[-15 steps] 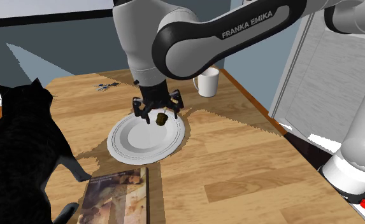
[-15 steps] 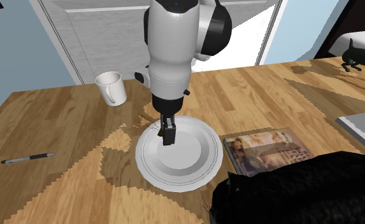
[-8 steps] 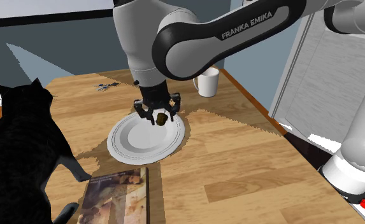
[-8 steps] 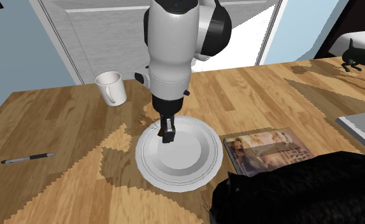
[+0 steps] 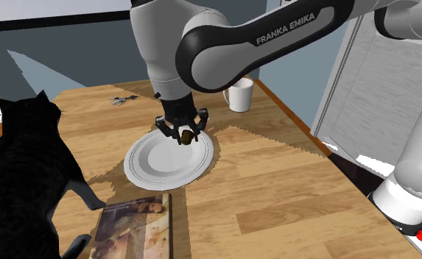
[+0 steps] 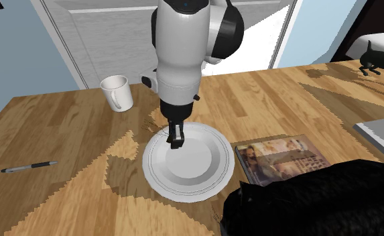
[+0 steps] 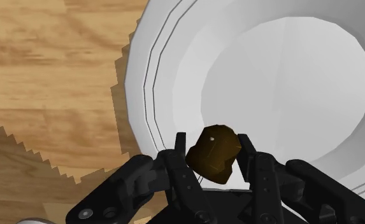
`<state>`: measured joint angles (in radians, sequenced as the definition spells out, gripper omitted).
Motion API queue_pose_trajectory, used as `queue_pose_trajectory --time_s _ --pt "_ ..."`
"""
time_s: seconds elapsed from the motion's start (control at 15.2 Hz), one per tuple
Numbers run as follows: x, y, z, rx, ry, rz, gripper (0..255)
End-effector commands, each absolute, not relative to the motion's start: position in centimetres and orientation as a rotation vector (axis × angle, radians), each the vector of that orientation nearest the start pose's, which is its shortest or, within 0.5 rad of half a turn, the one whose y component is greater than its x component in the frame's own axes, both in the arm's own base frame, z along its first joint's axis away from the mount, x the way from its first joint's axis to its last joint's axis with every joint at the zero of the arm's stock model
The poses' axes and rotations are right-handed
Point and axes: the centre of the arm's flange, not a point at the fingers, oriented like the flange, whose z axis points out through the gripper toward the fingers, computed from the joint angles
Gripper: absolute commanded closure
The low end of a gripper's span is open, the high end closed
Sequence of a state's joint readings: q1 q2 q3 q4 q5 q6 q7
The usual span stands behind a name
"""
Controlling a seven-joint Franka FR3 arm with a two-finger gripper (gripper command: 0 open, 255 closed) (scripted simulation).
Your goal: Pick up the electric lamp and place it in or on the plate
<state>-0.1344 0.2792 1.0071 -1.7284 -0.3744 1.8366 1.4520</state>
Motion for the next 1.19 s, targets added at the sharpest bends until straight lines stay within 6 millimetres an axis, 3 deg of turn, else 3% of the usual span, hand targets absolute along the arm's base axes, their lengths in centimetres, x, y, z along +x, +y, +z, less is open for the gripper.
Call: queue_pose_trajectory --time_s 0.0,0.99,1.12 --pt "44.6 41.3 47.7 -3.121 0.775 -0.162 255" --pt "44.6 41.3 55.1 -3.121 0.775 -0.162 255" --pt "43.9 43.9 55.0 -3.121 0.775 -0.162 255"
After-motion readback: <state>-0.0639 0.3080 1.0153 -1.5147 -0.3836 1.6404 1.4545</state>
